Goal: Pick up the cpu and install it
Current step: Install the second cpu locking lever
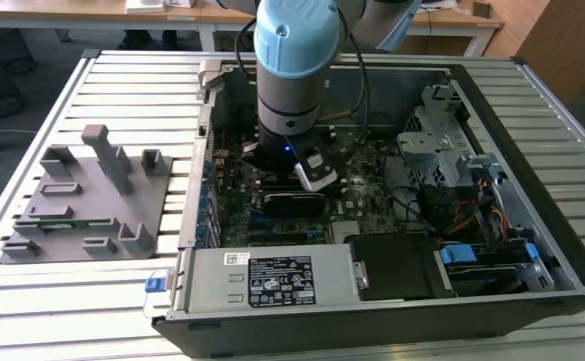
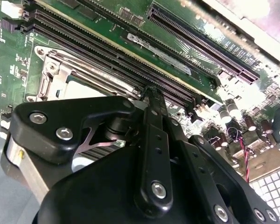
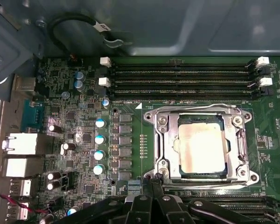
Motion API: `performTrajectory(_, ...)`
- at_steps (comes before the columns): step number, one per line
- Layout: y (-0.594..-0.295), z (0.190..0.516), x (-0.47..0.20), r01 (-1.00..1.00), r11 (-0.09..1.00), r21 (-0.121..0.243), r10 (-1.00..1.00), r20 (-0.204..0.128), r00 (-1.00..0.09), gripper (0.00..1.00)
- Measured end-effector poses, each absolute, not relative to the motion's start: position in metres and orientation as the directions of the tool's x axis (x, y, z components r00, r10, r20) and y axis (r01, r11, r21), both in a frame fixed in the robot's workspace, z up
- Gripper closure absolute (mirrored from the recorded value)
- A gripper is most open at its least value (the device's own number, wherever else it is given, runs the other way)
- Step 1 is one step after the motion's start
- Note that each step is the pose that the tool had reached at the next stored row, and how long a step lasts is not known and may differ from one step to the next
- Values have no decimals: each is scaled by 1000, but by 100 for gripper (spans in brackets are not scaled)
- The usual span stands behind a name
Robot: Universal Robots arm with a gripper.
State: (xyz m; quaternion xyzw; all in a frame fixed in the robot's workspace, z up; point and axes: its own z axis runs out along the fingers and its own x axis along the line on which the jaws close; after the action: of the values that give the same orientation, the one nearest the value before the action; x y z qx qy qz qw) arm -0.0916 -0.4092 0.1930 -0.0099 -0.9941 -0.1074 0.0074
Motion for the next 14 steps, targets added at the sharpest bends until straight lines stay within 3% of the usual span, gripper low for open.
performTrajectory(14, -401, 193, -95, 21, 977, 213, 18, 17, -1000, 89)
